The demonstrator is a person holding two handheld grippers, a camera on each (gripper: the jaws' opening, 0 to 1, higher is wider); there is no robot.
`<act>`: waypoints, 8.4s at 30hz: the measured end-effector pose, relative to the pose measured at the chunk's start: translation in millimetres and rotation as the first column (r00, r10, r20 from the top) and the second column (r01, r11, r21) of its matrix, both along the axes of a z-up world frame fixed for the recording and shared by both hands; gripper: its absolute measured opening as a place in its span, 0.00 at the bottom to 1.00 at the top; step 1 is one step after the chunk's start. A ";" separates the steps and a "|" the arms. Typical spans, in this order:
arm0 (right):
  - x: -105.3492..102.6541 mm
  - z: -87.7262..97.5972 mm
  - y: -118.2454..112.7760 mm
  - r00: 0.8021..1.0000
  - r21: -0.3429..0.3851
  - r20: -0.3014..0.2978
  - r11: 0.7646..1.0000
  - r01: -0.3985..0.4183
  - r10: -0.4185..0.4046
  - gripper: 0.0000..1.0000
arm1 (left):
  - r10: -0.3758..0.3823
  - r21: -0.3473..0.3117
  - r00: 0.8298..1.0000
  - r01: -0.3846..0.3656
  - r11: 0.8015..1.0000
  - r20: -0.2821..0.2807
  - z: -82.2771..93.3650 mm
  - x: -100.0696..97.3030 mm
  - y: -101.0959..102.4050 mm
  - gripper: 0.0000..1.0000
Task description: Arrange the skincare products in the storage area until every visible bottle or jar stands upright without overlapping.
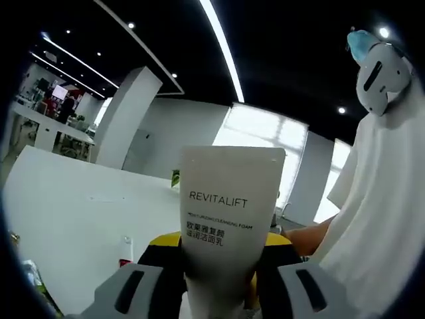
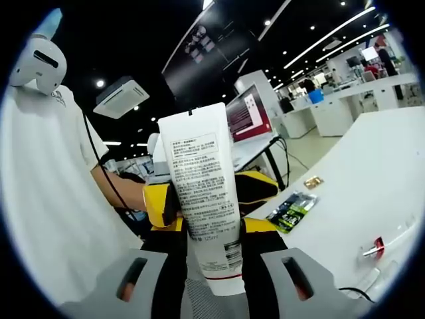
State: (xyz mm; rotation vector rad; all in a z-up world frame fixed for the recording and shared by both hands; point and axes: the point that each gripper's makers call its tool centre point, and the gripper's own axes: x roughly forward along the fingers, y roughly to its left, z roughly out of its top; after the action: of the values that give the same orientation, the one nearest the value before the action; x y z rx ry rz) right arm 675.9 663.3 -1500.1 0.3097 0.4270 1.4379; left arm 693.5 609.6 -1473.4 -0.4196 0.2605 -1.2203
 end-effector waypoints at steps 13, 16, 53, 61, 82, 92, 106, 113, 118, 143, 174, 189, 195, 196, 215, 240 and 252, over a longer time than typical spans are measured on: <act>-2.1 5.6 -4.6 0.999 0.012 -0.023 1.000 -0.022 0.022 0.28 | -0.026 0.027 1.000 0.026 0.999 -0.009 4.6 -0.6 -6.7 0.42; -2.2 8.3 -6.3 1.000 0.013 -0.023 1.000 -0.020 0.020 0.28 | -0.027 0.032 1.000 0.027 0.999 -0.009 6.9 -0.6 -9.1 0.42; 47.1 22.4 -0.6 0.860 -0.212 0.360 0.866 0.453 -0.362 0.28 | 0.437 0.094 0.896 -0.430 0.898 -0.084 45.3 62.2 13.7 0.36; 44.0 24.3 -4.1 0.869 -0.220 0.355 0.873 0.435 -0.343 0.24 | 0.429 0.085 0.901 -0.423 0.902 -0.064 47.7 57.6 12.4 0.38; 4.4 56.3 -12.5 0.986 -0.020 0.161 0.999 0.047 -0.043 0.22 | 0.026 -0.017 0.999 -0.026 1.000 0.029 78.5 10.8 1.6 0.35; -4.6 64.5 -11.9 0.994 0.048 0.105 0.999 -0.021 0.016 0.23 | -0.033 -0.062 0.999 0.033 0.998 0.002 85.5 5.1 2.1 0.30; -10.0 71.8 -14.0 0.999 0.145 0.018 0.988 -0.051 0.049 0.24 | -0.027 -0.110 0.999 0.024 0.994 -0.023 89.8 3.3 0.3 0.28; -11.4 78.5 -15.0 0.998 0.203 -0.020 0.977 -0.056 0.062 0.24 | -0.026 -0.154 0.999 0.021 0.988 -0.033 94.2 3.8 1.3 0.27; -17.8 82.7 -16.2 0.994 0.241 -0.028 0.966 -0.094 0.104 0.23 | -0.067 -0.168 0.997 0.061 0.984 -0.026 97.7 -2.0 -0.1 0.25; -14.7 80.0 -9.6 0.991 0.235 -0.068 0.967 -0.100 0.119 0.21 | -0.057 -0.189 0.998 0.049 0.981 -0.035 96.8 -1.9 9.6 0.12; 47.4 11.6 -6.6 0.912 -0.230 0.213 0.889 0.396 -0.351 0.35 | 0.371 -0.020 0.924 -0.374 0.927 -0.087 55.0 55.8 30.8 0.10; 45.0 3.7 -7.4 0.899 -0.240 0.260 0.879 0.413 -0.351 0.26 | 0.432 -0.062 0.901 -0.433 0.899 -0.027 56.9 43.0 38.6 0.15; 34.4 0.8 5.0 0.920 -0.225 0.247 0.905 0.361 -0.305 0.25 | 0.463 -0.036 0.885 -0.461 0.886 0.055 52.3 32.2 48.4 0.19; 33.0 0.6 6.5 0.922 -0.225 0.255 0.909 0.351 -0.293 0.25 | 0.464 -0.037 0.884 -0.463 0.886 0.056 51.6 31.1 50.0 0.20; 19.2 18.2 36.4 0.940 -0.162 0.308 0.966 0.203 -0.146 0.26 | 0.513 0.039 0.857 -0.515 0.857 0.048 31.0 23.9 59.8 0.26; -17.2 -4.4 72.9 0.967 -0.173 0.248 0.985 -0.015 0.058 0.32 | 0.606 0.162 0.789 -0.588 0.793 -0.105 4.2 -1.7 107.5 0.19; -9.5 -7.9 69.3 0.971 -0.204 0.222 0.978 -0.046 0.092 0.38 | 0.607 0.145 0.789 -0.592 0.793 -0.097 3.8 -6.1 139.5 0.19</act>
State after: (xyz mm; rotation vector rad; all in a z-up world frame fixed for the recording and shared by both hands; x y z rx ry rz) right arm 666.4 732.6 -1508.0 -0.0337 0.3896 1.4666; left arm 687.4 749.2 -1469.5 -0.4492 0.2819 -0.5414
